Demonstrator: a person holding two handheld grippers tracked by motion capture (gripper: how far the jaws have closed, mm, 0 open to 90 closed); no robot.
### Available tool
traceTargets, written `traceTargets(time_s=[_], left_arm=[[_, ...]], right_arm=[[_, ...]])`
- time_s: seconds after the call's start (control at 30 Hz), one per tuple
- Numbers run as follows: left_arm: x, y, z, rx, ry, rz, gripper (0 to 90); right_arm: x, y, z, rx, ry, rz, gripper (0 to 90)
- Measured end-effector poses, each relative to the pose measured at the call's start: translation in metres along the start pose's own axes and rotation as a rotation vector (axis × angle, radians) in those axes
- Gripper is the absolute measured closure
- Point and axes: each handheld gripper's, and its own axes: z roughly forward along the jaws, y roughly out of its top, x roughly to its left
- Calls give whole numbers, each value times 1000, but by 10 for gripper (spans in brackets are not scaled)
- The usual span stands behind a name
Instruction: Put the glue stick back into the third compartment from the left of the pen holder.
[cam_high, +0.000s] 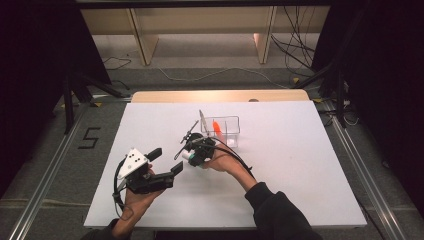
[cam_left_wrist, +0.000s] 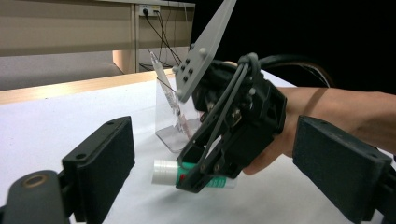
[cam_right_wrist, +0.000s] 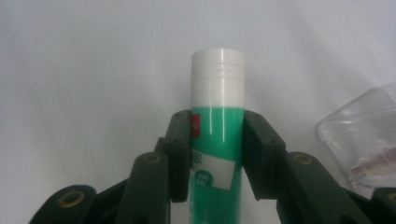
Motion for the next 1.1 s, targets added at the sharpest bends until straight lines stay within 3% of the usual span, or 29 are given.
traceTargets(time_s=[0.43,1.1], left_arm=[[0,-1,1,3,-5,-4,124],[0,-1,2,13,-4,1,124]], right_arm=[[-12,-10,-22,-82,-10,42,658],[-28,-28,-70,-305,-43,77,659]])
